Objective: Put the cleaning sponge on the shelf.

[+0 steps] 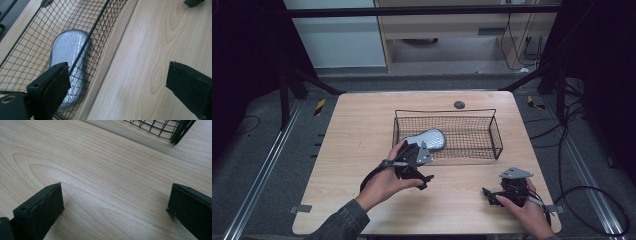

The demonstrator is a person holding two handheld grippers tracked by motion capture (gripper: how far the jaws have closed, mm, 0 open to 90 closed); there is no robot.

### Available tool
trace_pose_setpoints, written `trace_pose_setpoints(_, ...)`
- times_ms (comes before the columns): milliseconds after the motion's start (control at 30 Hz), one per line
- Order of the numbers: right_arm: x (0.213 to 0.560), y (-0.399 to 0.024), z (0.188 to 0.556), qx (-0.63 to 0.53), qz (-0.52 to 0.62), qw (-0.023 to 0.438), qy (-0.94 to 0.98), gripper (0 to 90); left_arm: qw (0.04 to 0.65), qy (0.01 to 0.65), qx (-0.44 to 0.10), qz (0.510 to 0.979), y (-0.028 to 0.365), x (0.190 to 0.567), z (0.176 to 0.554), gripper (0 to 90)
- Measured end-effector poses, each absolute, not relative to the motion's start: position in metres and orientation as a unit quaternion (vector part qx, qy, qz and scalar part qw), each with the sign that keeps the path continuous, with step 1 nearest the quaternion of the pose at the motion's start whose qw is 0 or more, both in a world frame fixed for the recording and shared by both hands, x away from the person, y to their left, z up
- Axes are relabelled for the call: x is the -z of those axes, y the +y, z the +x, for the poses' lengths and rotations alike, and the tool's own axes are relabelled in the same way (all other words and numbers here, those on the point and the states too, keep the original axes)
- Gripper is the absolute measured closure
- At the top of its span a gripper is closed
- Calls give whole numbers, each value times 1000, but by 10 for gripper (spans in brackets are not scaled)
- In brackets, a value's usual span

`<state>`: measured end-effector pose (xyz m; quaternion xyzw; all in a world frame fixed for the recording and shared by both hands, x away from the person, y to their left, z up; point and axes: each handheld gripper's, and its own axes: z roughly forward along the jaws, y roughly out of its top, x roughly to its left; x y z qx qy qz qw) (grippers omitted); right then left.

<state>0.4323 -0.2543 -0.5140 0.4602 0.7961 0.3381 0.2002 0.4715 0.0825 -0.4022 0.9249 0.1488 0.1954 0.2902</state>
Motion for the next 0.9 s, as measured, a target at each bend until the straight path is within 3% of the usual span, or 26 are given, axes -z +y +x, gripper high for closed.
trace_pose_setpoints(500, 514, -255, 432, -338, 460, 200, 797, 3, 259, 212, -190, 923, 149, 434, 444, 66)
trace_pose_setpoints(900, 514, -255, 431, -338, 460, 199, 797, 3, 239, 316, -207, 894, 217, 457, 471, 67)
